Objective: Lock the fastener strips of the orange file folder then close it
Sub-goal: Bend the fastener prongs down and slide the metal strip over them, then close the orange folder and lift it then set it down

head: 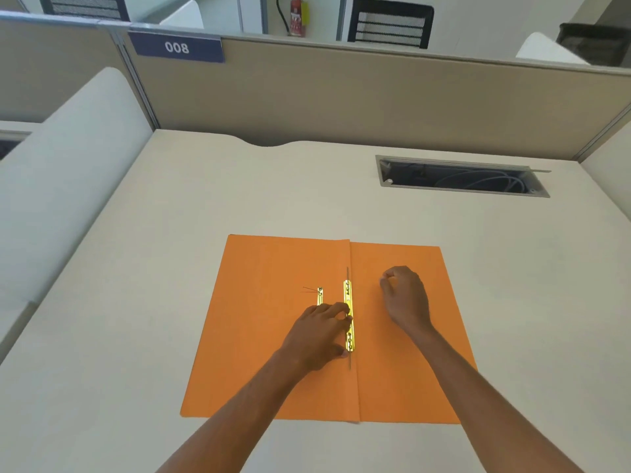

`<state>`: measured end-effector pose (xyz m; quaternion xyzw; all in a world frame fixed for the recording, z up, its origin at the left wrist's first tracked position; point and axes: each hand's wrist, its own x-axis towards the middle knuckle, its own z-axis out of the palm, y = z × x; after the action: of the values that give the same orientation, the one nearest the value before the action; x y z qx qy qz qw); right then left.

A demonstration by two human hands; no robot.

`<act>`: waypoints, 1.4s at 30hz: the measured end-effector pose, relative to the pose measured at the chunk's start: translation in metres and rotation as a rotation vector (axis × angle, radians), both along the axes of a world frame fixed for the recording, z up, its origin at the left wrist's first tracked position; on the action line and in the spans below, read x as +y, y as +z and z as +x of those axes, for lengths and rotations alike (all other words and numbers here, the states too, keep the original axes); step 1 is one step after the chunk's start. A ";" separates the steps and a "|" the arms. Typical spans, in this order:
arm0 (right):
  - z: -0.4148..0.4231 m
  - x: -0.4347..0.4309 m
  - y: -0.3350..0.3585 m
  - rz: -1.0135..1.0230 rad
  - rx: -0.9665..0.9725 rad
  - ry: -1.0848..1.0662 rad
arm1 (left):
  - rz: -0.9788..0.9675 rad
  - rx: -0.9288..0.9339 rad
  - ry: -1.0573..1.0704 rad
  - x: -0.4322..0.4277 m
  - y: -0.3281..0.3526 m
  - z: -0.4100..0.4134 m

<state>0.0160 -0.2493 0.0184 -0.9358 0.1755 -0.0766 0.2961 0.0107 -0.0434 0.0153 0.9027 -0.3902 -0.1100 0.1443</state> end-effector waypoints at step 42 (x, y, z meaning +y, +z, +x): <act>-0.056 0.016 -0.048 -0.419 0.116 0.282 | 0.304 0.193 1.248 0.125 0.015 -0.100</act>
<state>-0.0400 -0.2329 -0.0301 -0.9947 0.0403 -0.0155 0.0931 -0.0890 0.0811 0.0301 0.9561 0.2424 -0.1402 0.0862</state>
